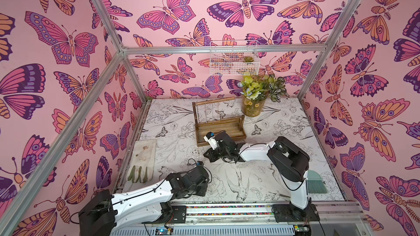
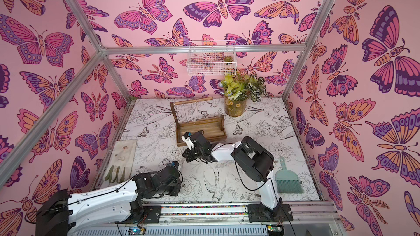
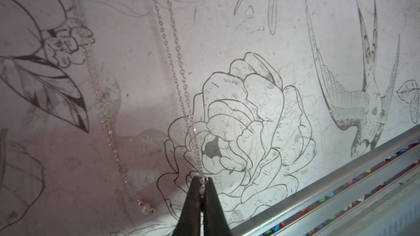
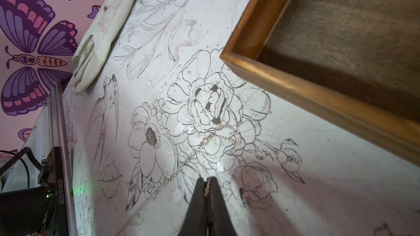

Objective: Take the necklace off the jewelry display stand
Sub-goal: Place the necklace at the center of the board.

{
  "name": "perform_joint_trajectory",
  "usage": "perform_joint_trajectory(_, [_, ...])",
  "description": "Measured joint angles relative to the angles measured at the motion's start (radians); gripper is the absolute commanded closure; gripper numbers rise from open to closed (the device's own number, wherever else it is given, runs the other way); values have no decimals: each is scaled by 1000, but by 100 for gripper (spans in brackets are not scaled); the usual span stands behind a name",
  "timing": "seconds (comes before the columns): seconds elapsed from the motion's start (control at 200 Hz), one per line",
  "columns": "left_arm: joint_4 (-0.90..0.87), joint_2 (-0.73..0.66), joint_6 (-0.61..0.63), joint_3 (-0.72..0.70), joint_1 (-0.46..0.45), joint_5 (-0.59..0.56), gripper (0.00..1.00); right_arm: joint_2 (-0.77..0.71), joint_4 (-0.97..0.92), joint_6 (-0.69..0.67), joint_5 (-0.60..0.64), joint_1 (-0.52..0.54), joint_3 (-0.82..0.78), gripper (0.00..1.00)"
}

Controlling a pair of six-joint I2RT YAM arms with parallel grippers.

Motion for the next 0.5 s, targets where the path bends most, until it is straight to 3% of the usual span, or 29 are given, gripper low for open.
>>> perform_joint_trajectory(0.501, [3,24,-11,0,0,1,100,32,-37,0,-3,-1,19,99])
